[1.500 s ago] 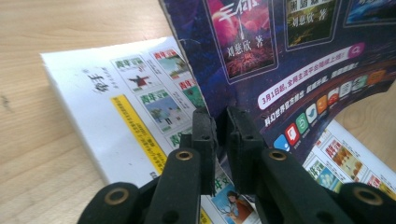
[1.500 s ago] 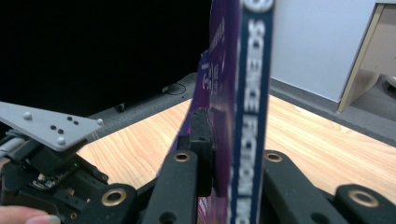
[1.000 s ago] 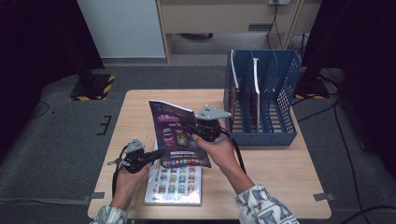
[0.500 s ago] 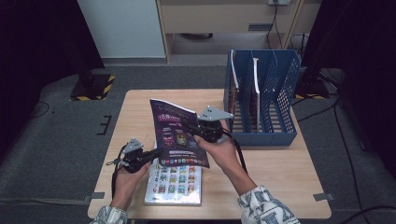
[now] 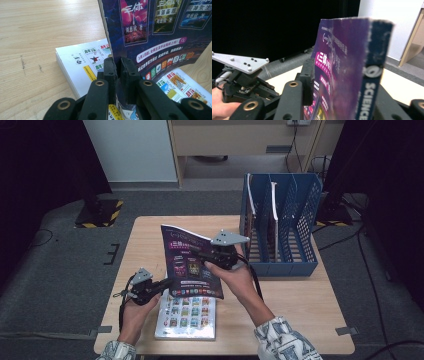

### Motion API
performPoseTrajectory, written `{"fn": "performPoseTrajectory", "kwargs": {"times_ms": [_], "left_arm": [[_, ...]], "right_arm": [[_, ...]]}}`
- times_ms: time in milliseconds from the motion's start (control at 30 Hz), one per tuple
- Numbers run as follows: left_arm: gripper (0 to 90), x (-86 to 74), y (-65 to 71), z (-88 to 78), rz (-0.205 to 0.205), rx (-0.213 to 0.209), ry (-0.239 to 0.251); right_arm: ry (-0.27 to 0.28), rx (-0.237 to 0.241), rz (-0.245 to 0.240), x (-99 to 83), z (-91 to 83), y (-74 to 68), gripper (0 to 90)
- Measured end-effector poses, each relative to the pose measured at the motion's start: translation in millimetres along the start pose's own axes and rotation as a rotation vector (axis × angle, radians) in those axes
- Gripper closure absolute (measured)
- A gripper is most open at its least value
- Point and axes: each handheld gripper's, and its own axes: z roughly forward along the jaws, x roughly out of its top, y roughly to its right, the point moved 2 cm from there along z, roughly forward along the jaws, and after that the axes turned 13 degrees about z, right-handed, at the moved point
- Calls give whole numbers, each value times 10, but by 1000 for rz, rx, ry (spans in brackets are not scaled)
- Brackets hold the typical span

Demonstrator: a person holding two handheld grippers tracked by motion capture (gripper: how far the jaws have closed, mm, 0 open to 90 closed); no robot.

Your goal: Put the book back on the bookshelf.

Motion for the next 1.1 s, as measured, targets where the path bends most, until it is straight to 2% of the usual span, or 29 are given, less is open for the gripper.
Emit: {"fn": "performPoseTrajectory", "kwargs": {"times_ms": [167,300,467,933,1100], "left_arm": [[830,7,7,-2,9,1,6],[830,12,12,-5,16,0,9],[830,16,16,-6,21,2,11],[831,20,20,-16,28,-4,17],[831,18,19,-14,30,-3,16]], "right_arm": [[9,40,11,17,1,22,614],[15,45,7,66,-7,22,646],[13,36,3,91,-11,22,702],[4,4,9,110,27,38,747],[9,-5,14,111,32,49,822]]}}
